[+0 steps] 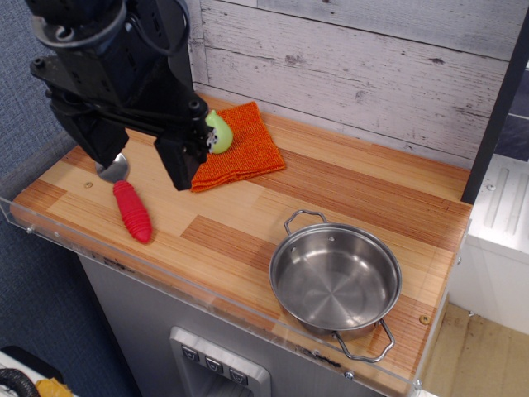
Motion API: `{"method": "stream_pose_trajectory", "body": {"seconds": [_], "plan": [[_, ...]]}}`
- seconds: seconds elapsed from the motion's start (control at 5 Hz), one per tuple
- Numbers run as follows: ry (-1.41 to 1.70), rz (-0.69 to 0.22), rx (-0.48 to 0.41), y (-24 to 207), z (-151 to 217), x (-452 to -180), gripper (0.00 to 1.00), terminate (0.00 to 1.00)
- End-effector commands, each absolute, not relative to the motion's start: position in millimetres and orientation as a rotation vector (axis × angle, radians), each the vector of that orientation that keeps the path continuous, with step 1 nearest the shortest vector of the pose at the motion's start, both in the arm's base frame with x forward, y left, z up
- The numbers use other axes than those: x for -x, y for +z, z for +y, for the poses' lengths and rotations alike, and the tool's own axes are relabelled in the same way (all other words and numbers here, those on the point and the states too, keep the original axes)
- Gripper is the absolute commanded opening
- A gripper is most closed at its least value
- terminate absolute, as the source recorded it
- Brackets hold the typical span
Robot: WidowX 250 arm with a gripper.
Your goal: Move the utensil and place it at the edge of the table near the wall.
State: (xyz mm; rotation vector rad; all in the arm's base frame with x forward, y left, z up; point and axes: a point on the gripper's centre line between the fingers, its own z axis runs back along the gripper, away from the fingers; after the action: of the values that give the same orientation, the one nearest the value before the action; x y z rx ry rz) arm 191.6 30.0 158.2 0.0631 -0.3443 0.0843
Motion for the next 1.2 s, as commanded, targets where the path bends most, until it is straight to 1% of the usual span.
{"method": "stream_pose_trajectory", "body": {"seconds": [0.0,0.2,0.4,0.6,0.8,1.0], "plan": [[0.084,-0.344,-0.063,158.2,30.0,-191.6,1.00,0.00],[0.089,-0.309,-0.038,135.8,13.1,-202.2,1.00,0.00],[0.123,-0.316,0.011,117.0,-5.3,-216.0,1.00,0.00],[0.120,-0.281,0.034,93.6,-20.8,-225.9,1.00,0.00],[0.157,-0.250,0.023,70.0,-23.3,-232.1,1.00,0.00],[0.155,-0.261,0.061,54.9,-23.6,-237.2,1.00,0.00]]}}
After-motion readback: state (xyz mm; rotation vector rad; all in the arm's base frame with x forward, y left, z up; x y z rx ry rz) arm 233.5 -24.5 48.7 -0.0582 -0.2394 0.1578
